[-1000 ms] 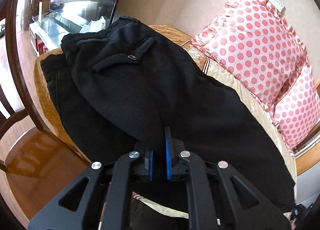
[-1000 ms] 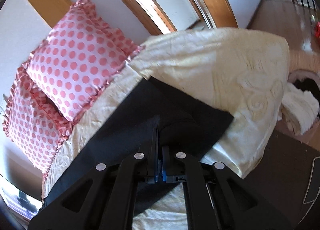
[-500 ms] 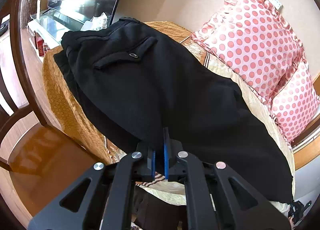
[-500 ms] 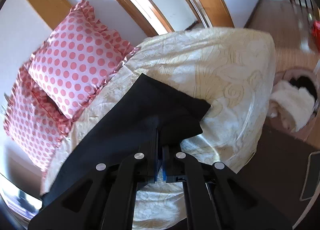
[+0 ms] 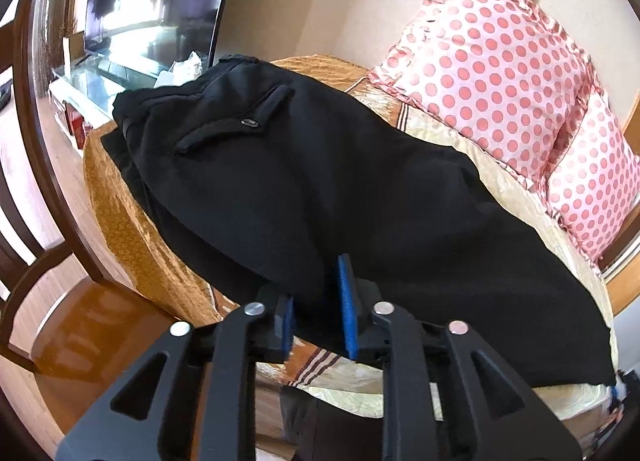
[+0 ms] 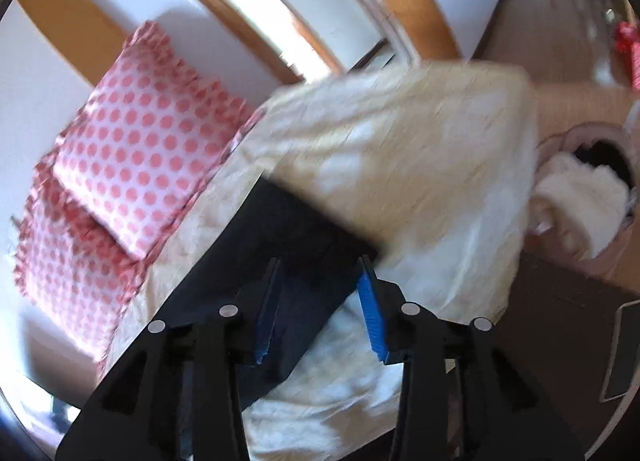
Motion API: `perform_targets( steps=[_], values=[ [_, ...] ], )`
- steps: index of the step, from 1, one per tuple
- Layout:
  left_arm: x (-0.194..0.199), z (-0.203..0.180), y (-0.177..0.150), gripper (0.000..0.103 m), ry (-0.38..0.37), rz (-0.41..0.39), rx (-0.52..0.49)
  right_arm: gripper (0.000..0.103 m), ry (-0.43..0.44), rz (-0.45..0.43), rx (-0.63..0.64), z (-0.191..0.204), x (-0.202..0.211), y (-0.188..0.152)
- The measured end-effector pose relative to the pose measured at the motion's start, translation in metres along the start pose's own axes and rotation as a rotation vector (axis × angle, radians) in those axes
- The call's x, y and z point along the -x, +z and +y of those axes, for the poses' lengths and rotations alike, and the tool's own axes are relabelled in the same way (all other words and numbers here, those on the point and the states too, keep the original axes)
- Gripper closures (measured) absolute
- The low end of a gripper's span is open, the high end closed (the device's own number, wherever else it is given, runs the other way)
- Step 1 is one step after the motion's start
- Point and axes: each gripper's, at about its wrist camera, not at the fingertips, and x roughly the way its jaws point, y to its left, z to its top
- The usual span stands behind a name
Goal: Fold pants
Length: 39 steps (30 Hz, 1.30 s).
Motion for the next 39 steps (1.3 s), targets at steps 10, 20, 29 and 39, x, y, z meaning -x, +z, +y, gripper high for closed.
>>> perform_targets(
  steps=[10, 20, 29, 39],
  values=[
    [0.029, -0.037, -0.016, 0.047, 0.102, -0.099, -0.190, 0.063, -0.023, 0.094, 0.585, 0.089, -0.065, 0.026],
    [0.045, -0.097, -0.025, 0.032, 0.005, -0.184, -0.391, 0.063, -0.074, 0.221, 0.728, 0.098, -0.111, 0.021],
    [0.022, -0.121, -0.031, 0.032, -0.060, -0.130, -0.426, 0.071, -0.012, 0.206, 0.792, 0.095, -0.109, 0.019],
    [0.011, -0.141, -0.034, 0.030, -0.083, -0.121, -0.457, 0.091, -0.061, 0.121, 0.909, 0.126, -0.110, 0.017]
  ],
)
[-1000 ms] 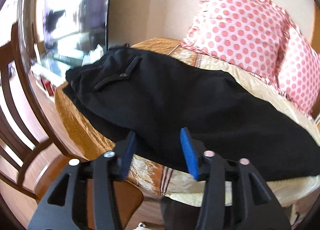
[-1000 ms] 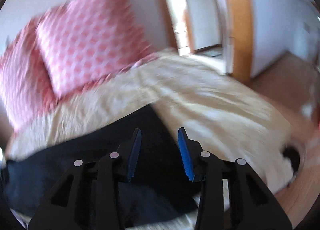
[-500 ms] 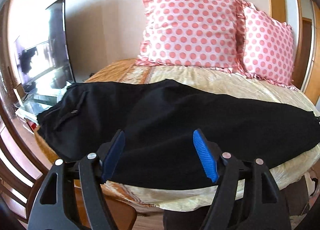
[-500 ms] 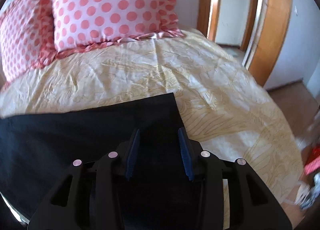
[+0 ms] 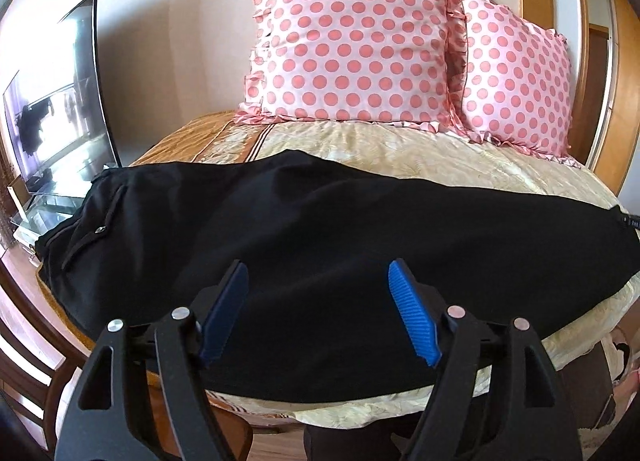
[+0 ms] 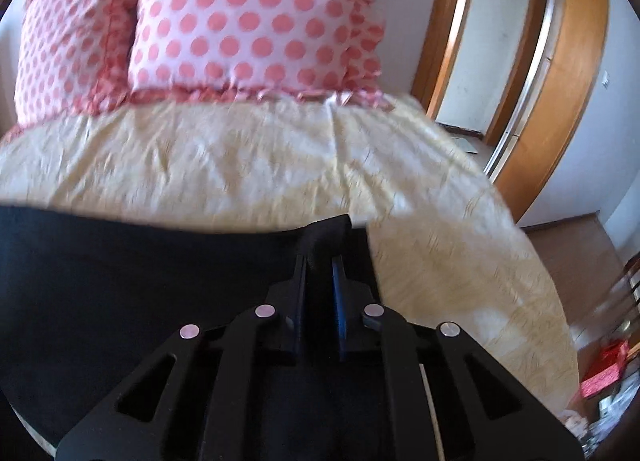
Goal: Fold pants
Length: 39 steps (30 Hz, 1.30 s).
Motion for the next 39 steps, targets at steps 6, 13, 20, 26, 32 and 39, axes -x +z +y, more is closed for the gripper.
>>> perform_targets(
  steps=[6, 13, 20, 26, 32, 39],
  values=[
    [-0.002, -0.005, 0.000, 0.028, -0.008, -0.003, -0.017, 0.086, -0.055, 0.076, 0.040, 0.008, -0.022, 0.003],
    [0.000, -0.005, -0.008, 0.017, 0.015, -0.040, -0.054, 0.034, -0.167, 0.056, -0.229, -0.042, 0.023, -0.020],
    [-0.004, -0.010, -0.014, 0.016, -0.004, -0.042, -0.099, 0.035, -0.119, 0.045, -0.514, -0.072, 0.052, -0.087],
    [0.000, -0.005, -0.019, 0.013, -0.007, -0.052, -0.093, 0.043, 0.021, -0.020, -0.545, -0.031, 0.077, -0.106],
    [0.001, 0.001, -0.019, 0.013, 0.000, -0.050, -0.075, 0.053, 0.133, -0.041, -0.501, 0.010, 0.078, -0.100],
    [0.004, 0.013, -0.023, 0.009, 0.037, -0.059, -0.059, 0.082, -0.017, -0.071, -0.642, -0.025, 0.066, -0.100]
  ],
)
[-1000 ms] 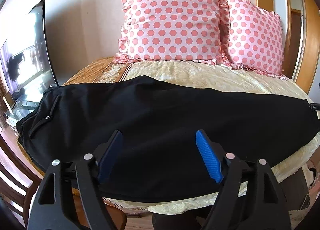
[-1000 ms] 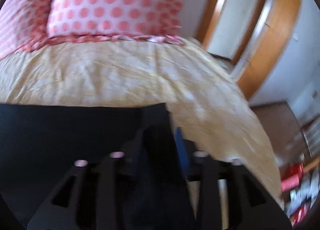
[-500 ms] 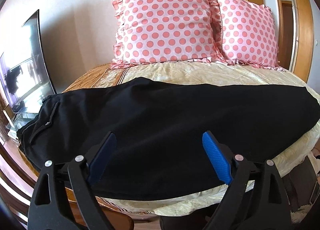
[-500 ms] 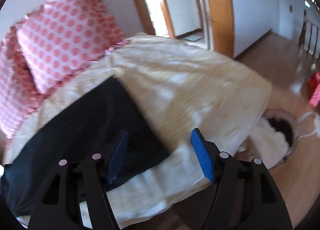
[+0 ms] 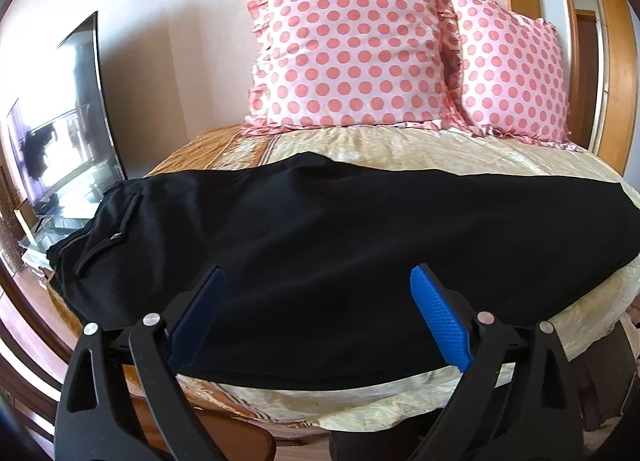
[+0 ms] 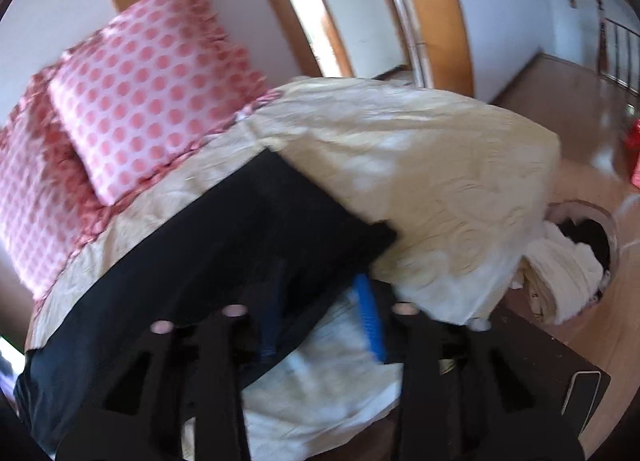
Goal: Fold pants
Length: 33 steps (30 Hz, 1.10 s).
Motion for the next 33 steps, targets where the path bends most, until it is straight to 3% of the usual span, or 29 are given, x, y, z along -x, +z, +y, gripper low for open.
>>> perform_targets(
  steps=[1, 2, 8, 11, 14, 17, 20, 24, 25, 29, 33],
  values=[
    [0.000, 0.002, -0.001, 0.009, 0.001, 0.003, 0.005, 0.091, 0.002, -0.005, 0.001, -0.002, -0.001, 0.000],
    [-0.001, 0.006, -0.001, 0.009, 0.003, 0.008, 0.017, 0.094, 0.010, -0.006, 0.004, -0.002, 0.000, 0.000],
    [0.001, 0.028, -0.004, 0.009, 0.016, 0.010, 0.090, 0.095, 0.121, -0.103, 0.115, 0.053, 0.033, 0.012],
    [0.000, 0.040, -0.006, 0.009, 0.016, 0.019, 0.139, 0.095, 0.263, -0.130, 0.223, 0.116, 0.054, 0.018],
    [0.003, 0.054, -0.009, 0.009, 0.012, 0.021, 0.203, 0.095, 0.458, -0.132, 0.343, 0.196, 0.075, 0.004],
    [0.007, 0.068, -0.014, 0.009, 0.024, 0.023, 0.256, 0.095, 0.669, -0.050, 0.473, 0.279, 0.083, -0.036],
    [0.013, 0.080, -0.019, 0.009, 0.050, 0.018, 0.291, 0.095, 0.852, 0.156, 0.614, 0.355, 0.072, -0.112],
    [0.023, 0.102, -0.026, 0.009, 0.103, 0.015, 0.325, 0.096, 0.854, 0.383, 0.743, 0.396, 0.043, -0.198],
    [0.025, 0.109, -0.027, 0.009, 0.120, 0.014, 0.334, 0.095, 0.849, 0.407, 0.739, 0.397, 0.039, -0.205],
    [0.030, 0.137, -0.032, 0.009, 0.182, 0.012, 0.387, 0.095, 0.900, 0.366, 0.671, 0.395, 0.050, -0.194],
    [0.029, 0.164, -0.036, 0.009, 0.206, 0.015, 0.490, 0.095, 0.948, 0.349, 0.713, 0.406, 0.067, -0.200]
  ],
)
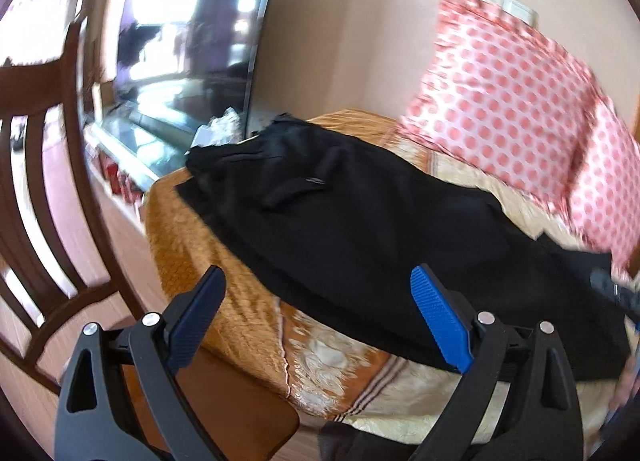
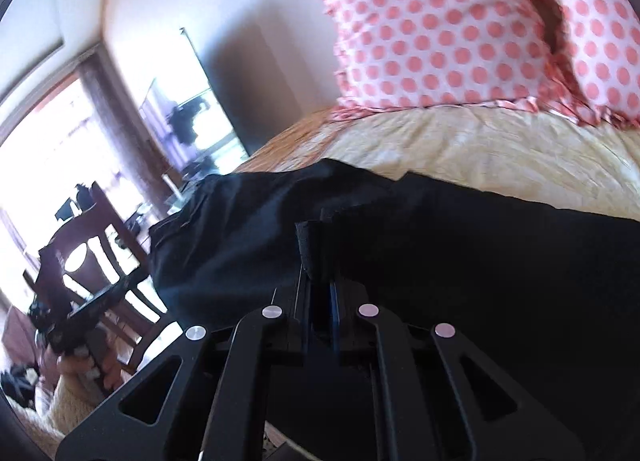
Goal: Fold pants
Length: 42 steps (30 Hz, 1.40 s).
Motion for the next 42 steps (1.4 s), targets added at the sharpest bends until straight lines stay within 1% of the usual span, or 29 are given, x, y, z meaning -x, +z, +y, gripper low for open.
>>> perform_targets(
  steps=[2, 6, 9, 12, 14, 16, 21, 23, 24, 26, 27, 28, 29, 30, 32, 33, 34, 36, 37, 38, 39, 41, 42],
  values=[
    [-0.001, 0.010, 0.002, 0.009, 0.015, 0.002, 0.040, 0.095, -0.004, 0.031, 0.035, 0.006, -0.008, -0.007],
    [0.000, 0.025, 0.003, 0.009, 0.038, 0.001, 0.083, 0.095, 0.014, 0.085, 0.035, 0.011, -0.023, -0.021],
    [-0.002, 0.032, 0.003, 0.009, 0.053, 0.001, 0.095, 0.095, -0.003, 0.096, 0.089, 0.021, -0.025, -0.031],
    [-0.005, 0.039, 0.002, 0.009, 0.058, 0.011, 0.113, 0.095, -0.030, 0.127, 0.165, 0.030, -0.028, -0.043],
    [-0.008, 0.043, 0.002, 0.009, 0.068, 0.019, 0.131, 0.095, -0.034, 0.127, 0.186, 0.034, -0.027, -0.047],
    [-0.011, 0.049, 0.001, 0.009, 0.073, 0.025, 0.157, 0.095, -0.047, 0.107, 0.211, 0.039, -0.026, -0.048],
    [-0.017, 0.060, 0.002, 0.009, 0.062, 0.047, 0.215, 0.095, -0.072, 0.074, 0.216, 0.041, -0.030, -0.048],
    [-0.019, 0.064, 0.003, 0.009, 0.051, 0.052, 0.229, 0.091, -0.101, 0.097, 0.264, 0.048, -0.036, -0.052],
    [-0.021, 0.065, 0.005, 0.009, 0.043, 0.056, 0.232, 0.086, -0.122, 0.095, 0.316, 0.054, -0.035, -0.056],
    [-0.025, 0.068, 0.009, 0.009, 0.031, 0.065, 0.239, 0.053, -0.100, 0.122, 0.363, 0.063, -0.033, -0.059],
    [-0.026, 0.069, 0.011, 0.009, 0.026, 0.069, 0.247, 0.052, -0.070, 0.138, 0.372, 0.068, -0.030, -0.060],
    [-0.027, 0.071, 0.013, 0.009, 0.015, 0.070, 0.256, 0.052, -0.046, 0.134, 0.382, 0.072, -0.025, -0.059],
    [-0.029, 0.072, 0.015, 0.009, 0.001, 0.071, 0.267, 0.052, -0.024, 0.105, 0.398, 0.076, -0.018, -0.057],
    [-0.030, 0.074, 0.017, 0.009, -0.006, 0.072, 0.274, 0.052, -0.033, 0.071, 0.406, 0.077, -0.012, -0.055],
    [-0.034, 0.077, 0.021, 0.009, -0.018, 0.076, 0.289, 0.052, -0.086, 0.009, 0.385, 0.070, -0.005, -0.047],
    [-0.036, 0.078, 0.022, 0.009, -0.019, 0.079, 0.296, 0.052, -0.110, -0.003, 0.360, 0.064, -0.005, -0.043],
    [-0.038, 0.080, 0.024, 0.009, -0.021, 0.083, 0.302, 0.052, -0.153, -0.006, 0.318, 0.054, -0.008, -0.039],
    [-0.043, 0.084, 0.028, 0.009, -0.030, 0.093, 0.316, 0.052, -0.226, 0.025, 0.294, 0.042, -0.018, -0.037],
    [-0.046, 0.086, 0.030, 0.009, -0.037, 0.100, 0.325, 0.052, -0.258, 0.070, 0.304, 0.038, -0.026, -0.040],
    [-0.049, 0.088, 0.032, 0.009, -0.051, 0.109, 0.342, 0.052, -0.259, 0.121, 0.307, 0.034, -0.034, -0.045],
    [-0.052, 0.090, 0.033, 0.009, -0.065, 0.118, 0.355, 0.052, -0.252, 0.100, 0.299, 0.034, -0.031, -0.047],
    [-0.058, 0.090, 0.036, 0.009, -0.093, 0.144, 0.376, 0.051, -0.236, 0.099, 0.279, 0.032, -0.030, -0.048],
    [-0.060, 0.090, 0.037, 0.009, -0.096, 0.150, 0.380, 0.051, -0.225, 0.103, 0.263, 0.030, -0.030, -0.047]
  ],
)
